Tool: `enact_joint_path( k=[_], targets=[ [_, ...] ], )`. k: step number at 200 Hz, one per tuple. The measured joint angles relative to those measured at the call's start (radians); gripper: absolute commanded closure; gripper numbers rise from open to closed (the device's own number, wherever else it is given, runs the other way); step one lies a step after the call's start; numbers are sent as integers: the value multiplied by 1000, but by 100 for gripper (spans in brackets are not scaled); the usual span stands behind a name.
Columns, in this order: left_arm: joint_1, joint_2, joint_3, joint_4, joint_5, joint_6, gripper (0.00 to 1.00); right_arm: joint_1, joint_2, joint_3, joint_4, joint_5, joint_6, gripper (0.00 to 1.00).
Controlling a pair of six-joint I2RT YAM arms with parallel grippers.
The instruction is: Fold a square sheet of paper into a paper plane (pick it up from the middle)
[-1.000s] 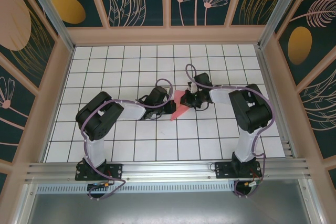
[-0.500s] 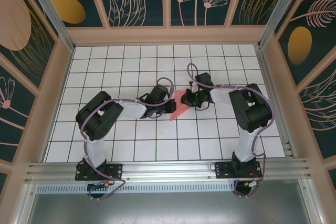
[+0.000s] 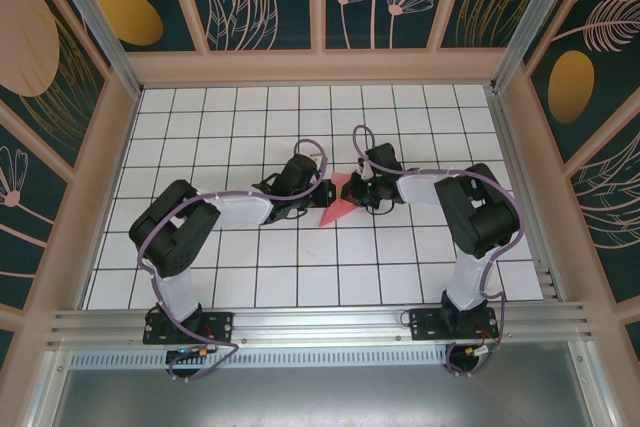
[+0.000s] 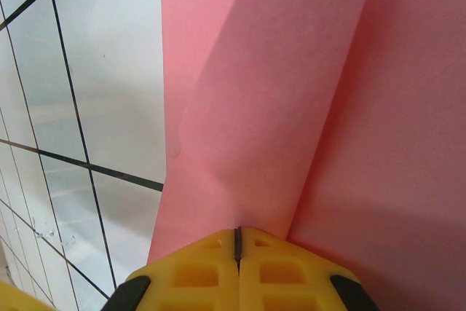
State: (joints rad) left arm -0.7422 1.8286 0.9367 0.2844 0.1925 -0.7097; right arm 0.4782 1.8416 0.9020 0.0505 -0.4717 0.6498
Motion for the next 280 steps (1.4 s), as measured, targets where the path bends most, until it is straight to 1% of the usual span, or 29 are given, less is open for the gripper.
enact_joint_path(
  k=[52,101,154,196,233,280],
  targets=[
    [0,47,0,-5,27,-3,100,0,0,0,0,0,8,96],
    [0,64,0,-29,23,-10,100,0,-4,0,-2,-4,8,96],
    [0,69,-21,-31,11,-25,100,-27,-19,-2,-4,-50,7,95],
    [0,69,-28,-20,9,-29,100,-47,-57,-2,0,-57,3,95],
    [0,69,-28,-19,8,-32,100,-42,-57,-2,-2,-71,-16,95],
    [0,69,-28,-20,5,-40,100,-5,-38,-1,-3,-80,-42,95]
  ],
)
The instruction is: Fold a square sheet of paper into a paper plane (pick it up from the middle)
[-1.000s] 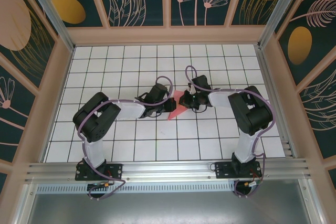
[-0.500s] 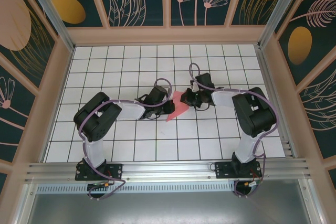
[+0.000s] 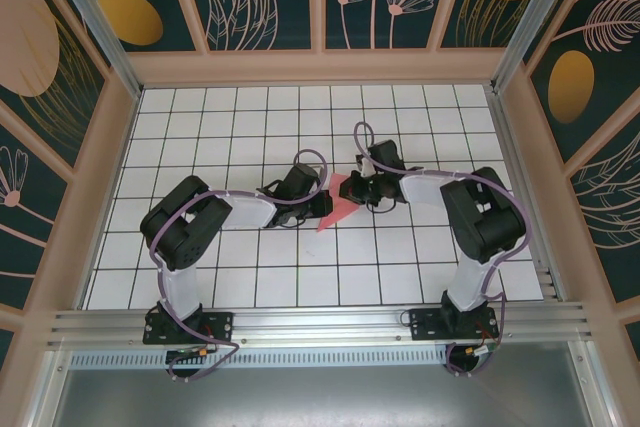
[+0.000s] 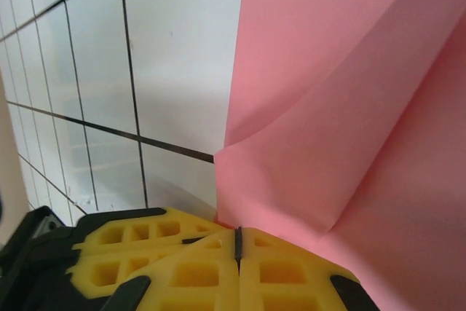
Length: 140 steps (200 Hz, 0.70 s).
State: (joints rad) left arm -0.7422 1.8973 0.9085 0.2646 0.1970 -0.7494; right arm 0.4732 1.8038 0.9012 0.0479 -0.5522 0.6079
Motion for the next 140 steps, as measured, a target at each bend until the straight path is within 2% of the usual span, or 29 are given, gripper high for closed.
enact_joint_path(
  k=[76,140],
  targets=[
    [0,0,0,-6,-4,-3,100,-15,86,60,-46,-16,-53,95],
    [0,0,1,-7,-4,5,100,-106,151,151,-63,-24,-75,95]
  ],
)
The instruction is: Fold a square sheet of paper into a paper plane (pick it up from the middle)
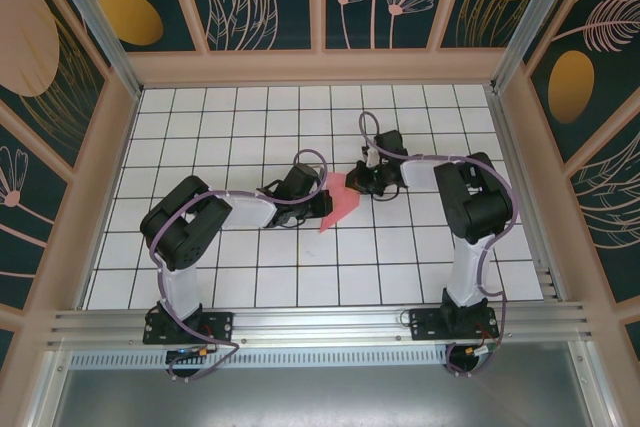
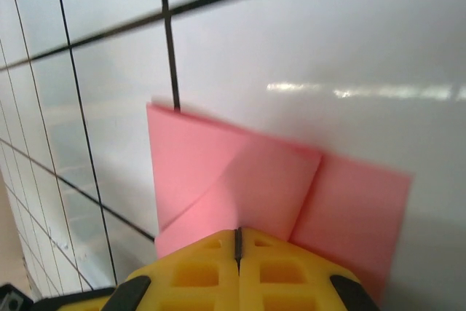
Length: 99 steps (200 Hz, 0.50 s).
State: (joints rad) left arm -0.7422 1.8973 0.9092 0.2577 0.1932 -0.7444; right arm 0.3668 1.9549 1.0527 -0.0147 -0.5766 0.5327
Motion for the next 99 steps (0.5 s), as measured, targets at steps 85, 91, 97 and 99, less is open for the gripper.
enact_joint_path(
  k=[85,91,97,99],
  targets=[
    [0,1,0,0,0,0,100,-111,49,105,-4,60,-16,95],
    [0,1,1,0,0,0,100,-111,47,106,-4,60,-18,95],
    [0,1,1,0,0,0,100,-109,43,106,-6,60,-20,95],
    [0,1,1,0,0,0,100,-108,40,105,-6,60,-21,95]
  ],
)
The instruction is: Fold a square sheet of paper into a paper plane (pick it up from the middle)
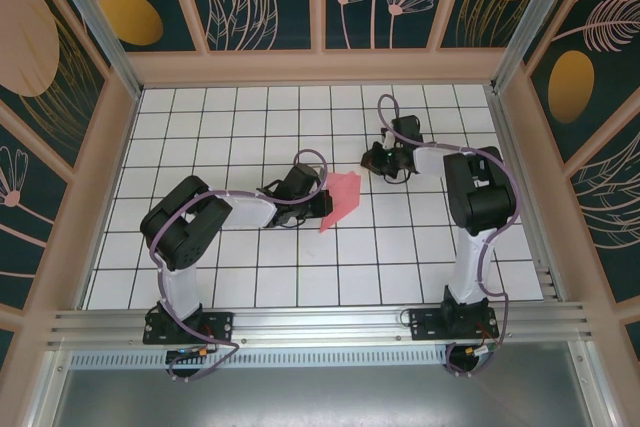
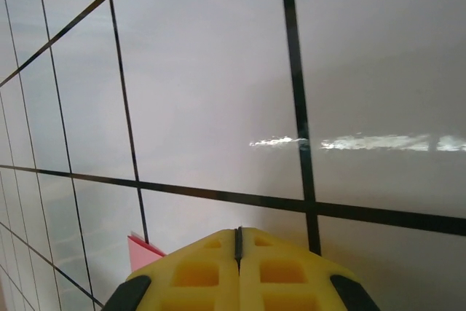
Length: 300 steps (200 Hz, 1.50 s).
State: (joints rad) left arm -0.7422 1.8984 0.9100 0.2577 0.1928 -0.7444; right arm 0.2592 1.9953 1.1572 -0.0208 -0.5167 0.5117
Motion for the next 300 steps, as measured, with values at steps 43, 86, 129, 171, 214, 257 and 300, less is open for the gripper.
enact_joint_path(
  k=[43,86,129,171,214,257,300],
  targets=[
    [0,1,7,-9,0,0,100,40,-139,-96,8,-6,2,95],
    [0,1,12,-19,0,-1,100,134,-179,-205,43,-39,45,95],
    [0,1,12,-18,4,-1,100,166,-137,-217,75,-69,69,95],
    [0,0,16,-20,11,0,100,164,-94,-209,90,-83,75,96],
    [6,-56,16,-39,4,-3,86,166,-88,-197,71,-67,74,96],
    [11,-169,13,2,9,-35,84,169,-88,-195,66,-56,78,96],
    [9,-163,-34,40,86,-77,84,171,-88,-191,59,-49,99,96]
  ],
)
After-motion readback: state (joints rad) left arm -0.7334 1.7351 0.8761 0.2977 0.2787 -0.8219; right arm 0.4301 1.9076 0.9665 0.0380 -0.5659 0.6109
